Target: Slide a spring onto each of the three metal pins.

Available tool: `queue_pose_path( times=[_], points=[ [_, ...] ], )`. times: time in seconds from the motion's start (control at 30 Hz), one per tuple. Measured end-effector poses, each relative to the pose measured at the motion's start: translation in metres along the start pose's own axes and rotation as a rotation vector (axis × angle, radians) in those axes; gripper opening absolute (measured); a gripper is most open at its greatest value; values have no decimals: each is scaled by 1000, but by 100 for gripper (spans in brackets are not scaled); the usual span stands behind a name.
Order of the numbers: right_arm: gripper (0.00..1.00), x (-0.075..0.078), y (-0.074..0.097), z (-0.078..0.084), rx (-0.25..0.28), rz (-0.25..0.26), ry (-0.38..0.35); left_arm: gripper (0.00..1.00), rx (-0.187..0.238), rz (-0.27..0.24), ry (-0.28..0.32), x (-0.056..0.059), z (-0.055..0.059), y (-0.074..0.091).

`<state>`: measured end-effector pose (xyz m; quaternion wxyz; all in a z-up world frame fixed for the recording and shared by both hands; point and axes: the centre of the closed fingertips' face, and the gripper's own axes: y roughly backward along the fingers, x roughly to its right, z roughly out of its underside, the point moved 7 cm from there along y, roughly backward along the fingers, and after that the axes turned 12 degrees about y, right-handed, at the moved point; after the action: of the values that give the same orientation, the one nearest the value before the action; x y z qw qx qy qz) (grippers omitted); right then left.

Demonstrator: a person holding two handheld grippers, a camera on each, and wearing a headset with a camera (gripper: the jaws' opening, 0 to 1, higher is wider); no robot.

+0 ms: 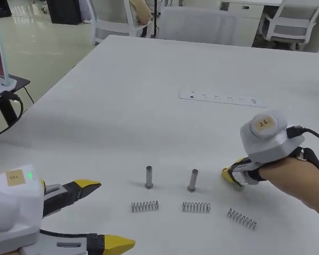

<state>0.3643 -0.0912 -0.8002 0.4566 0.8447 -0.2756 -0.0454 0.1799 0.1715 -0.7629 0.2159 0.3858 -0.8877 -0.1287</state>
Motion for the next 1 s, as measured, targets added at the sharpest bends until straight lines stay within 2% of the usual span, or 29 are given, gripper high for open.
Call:
queue_pose_path(
  times=[0.47, 0.93, 1.0],
  points=[
    [6, -1, 0, 1, -16, 1, -59, 74, -1, 1, -3, 0, 0, 0],
    [5, -8, 30, -6, 34, 14, -66, 73, -1, 4, -13, 0, -1, 0],
    [5, -5, 32, -6, 42, 16, -71, 73, 1, 5, -14, 0, -2, 0]
  ],
)
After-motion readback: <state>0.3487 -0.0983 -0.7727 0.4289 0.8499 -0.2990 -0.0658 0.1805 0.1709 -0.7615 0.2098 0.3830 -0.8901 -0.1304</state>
